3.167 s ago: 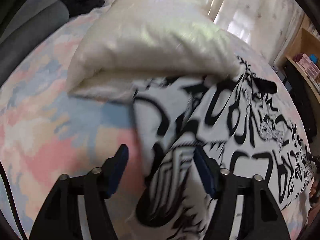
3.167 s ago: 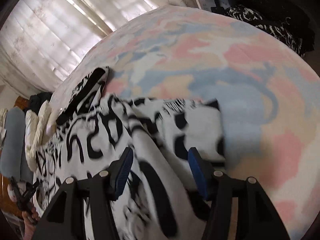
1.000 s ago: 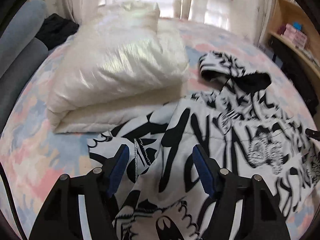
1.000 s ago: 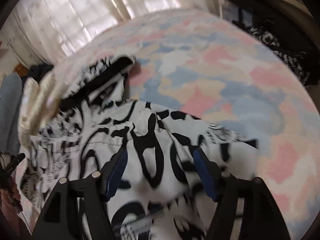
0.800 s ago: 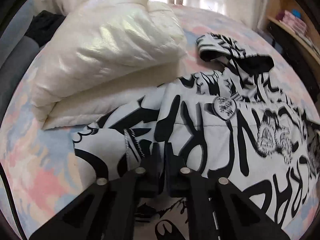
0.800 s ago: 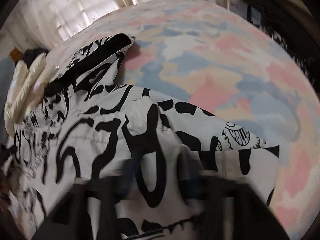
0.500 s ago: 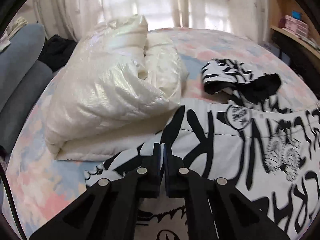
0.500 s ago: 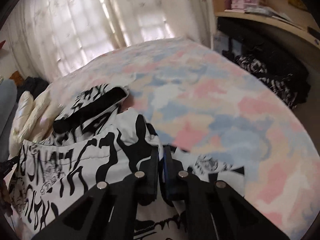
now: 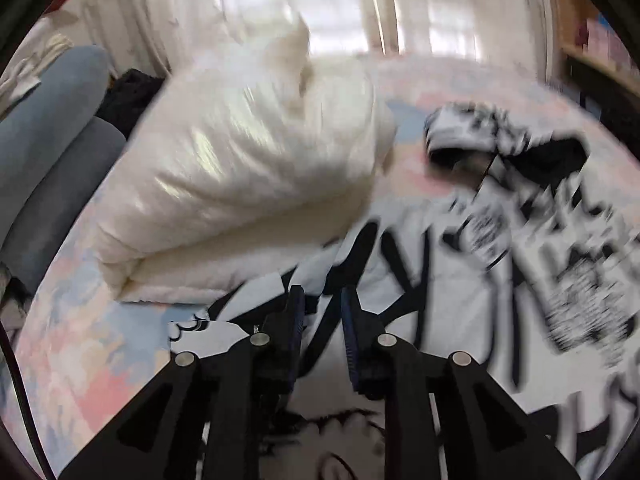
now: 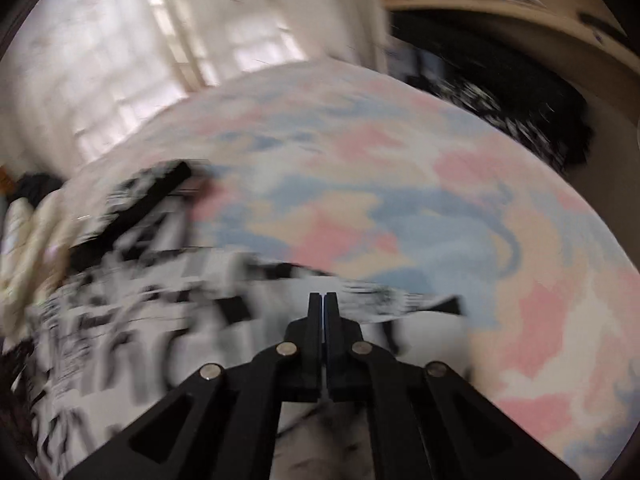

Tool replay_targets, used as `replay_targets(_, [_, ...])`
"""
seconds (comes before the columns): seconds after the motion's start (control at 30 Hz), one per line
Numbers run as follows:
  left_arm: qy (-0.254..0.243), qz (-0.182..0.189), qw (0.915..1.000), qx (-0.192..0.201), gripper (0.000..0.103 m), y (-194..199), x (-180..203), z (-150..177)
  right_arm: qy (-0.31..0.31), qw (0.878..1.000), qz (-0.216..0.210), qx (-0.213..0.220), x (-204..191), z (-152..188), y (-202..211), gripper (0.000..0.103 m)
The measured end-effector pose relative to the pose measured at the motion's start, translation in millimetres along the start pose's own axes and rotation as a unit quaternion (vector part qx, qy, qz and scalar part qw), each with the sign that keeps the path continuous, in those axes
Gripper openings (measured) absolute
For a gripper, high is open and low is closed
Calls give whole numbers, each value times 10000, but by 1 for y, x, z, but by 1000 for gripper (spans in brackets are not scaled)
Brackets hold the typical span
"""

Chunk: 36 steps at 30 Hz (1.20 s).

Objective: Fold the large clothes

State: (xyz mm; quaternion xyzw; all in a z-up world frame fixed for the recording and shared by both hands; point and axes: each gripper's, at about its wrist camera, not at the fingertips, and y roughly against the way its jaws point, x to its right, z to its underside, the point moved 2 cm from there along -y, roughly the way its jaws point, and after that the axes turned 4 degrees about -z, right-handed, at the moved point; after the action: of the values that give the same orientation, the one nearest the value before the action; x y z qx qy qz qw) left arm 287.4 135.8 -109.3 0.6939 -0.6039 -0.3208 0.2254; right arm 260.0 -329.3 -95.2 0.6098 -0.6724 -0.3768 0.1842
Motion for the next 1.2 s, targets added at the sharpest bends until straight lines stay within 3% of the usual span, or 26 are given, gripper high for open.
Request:
replay_targets(0.03, [185,187,9996,107,18,12,0,-1,96,9995,-289,-43,-18,2,3,15])
replay_targets(0.1, [376,517,9979,66,20,28,7,2,266,9970,-711,-181,-50,6,2,48])
replay_targets(0.17, [386,815,9958,-146,20,34,21,11,500,9923,-1070,-371,-84,19,-6,54])
replay_targets(0.27, [241,1075,9927,-499,20,32,46,36,958,9835,-1341,-751,-130,46,-25,54])
replay_targets(0.33, [-10,805,9937,-777,20,19,57,60,1204,9817,-1130,-949,-141,64,-42,54])
replay_targets(0.37, [-96,673,9939,-863,20,14,60,68,1285,9820,-1009,-946,-137,69,-45,54])
replay_targets(0.47, [-230,450,9968,-623,20,9,53,79,1283,9866,-587,-825,-107,67,-45,56])
replay_targets(0.57, [-25,348,9971,-677,21,6,31,78,1006,9917,481,-643,-40,60,-32,56])
replay_targets(0.6, [71,390,9967,-710,21,3,22,76,838,9922,694,-608,-10,61,-26,46])
replay_targets(0.63, [136,476,9961,-725,21,-1,17,74,685,9939,604,-620,9,61,-22,38])
replay_targets(0.67, [190,512,9958,-735,20,-1,11,74,546,9950,561,-628,26,61,-16,15])
replay_targets(0.7, [217,528,9956,-742,20,-1,7,73,442,9954,548,-656,38,61,-8,1])
replay_targets(0.77, [264,539,9952,-771,20,3,-1,72,277,9961,586,-601,49,59,8,1])
replay_targets(0.83, [386,635,9929,-927,20,5,-6,70,99,9965,533,-641,51,59,18,8])
replay_targets(0.93, [576,738,9900,-1058,28,23,-18,72,-150,9975,145,-671,41,62,37,28])
replay_targets(0.97, [602,758,9900,-1029,35,32,-20,72,-159,9978,18,-646,33,64,43,39])
replay_targets(1.03, [617,743,9914,-881,43,53,-25,77,-57,9981,-308,-523,7,71,59,47])
replay_targets(1.2, [848,763,9901,-824,44,83,-35,98,353,9914,-1084,-640,-64,103,70,48])
